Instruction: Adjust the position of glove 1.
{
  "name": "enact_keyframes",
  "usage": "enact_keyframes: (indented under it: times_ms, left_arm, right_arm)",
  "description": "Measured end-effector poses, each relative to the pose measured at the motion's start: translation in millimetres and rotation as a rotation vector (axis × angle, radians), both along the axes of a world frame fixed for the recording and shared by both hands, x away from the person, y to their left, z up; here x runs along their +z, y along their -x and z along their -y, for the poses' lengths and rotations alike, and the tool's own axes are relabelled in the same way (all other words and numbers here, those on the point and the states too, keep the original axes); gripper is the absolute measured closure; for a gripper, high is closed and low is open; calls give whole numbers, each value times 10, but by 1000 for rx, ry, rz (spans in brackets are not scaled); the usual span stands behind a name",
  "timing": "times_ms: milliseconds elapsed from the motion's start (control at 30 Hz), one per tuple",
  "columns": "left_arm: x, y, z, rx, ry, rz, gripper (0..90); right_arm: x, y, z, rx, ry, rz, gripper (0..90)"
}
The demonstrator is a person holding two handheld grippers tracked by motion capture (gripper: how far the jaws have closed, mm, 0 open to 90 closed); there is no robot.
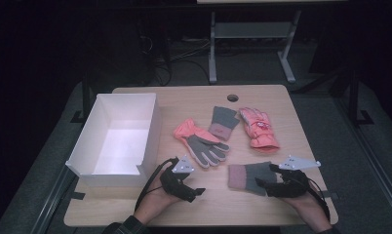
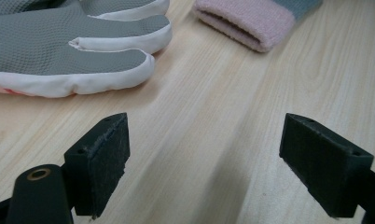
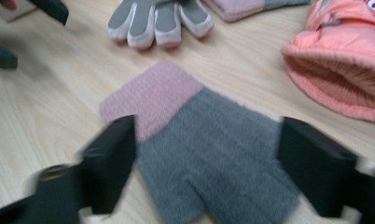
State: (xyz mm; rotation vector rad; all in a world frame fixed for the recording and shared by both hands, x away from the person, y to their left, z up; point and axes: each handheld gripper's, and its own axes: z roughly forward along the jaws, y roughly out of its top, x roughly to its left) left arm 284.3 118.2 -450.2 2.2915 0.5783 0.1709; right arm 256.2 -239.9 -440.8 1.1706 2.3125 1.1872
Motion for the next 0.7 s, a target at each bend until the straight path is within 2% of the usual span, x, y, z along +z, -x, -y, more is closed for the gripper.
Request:
enact_keyframes:
  times_ms: [33, 67, 167, 300, 433, 533, 700]
  left_arm:
    - [1, 1, 1, -2, -2, -1, 156]
    - [1, 0, 1, -2, -2, -1, 156]
    - [-2, -7, -8, -5, 1, -3, 156]
    - [-8, -8, -12, -10, 4, -7, 156]
    - [-21, -1, -7, -12, 5, -9, 156]
    - [-24, -2, -5, -9, 2, -11, 156]
    - [-32, -5, -1, 0, 3, -16, 156]
  right_arm:
    - [23, -17, -25, -4, -7, 14, 421]
    - [32, -35, -44, -6, -2, 20, 488]
    - [48, -98, -116, 7, -3, 8, 684]
    - [52, -190, -227, 35, -8, 19, 890]
    - [31, -309, -330, 53, -19, 18, 900]
    - [-2, -385, -422, 65, -17, 1, 900]
    - [-44, -461, -547, 77, 14, -9, 900]
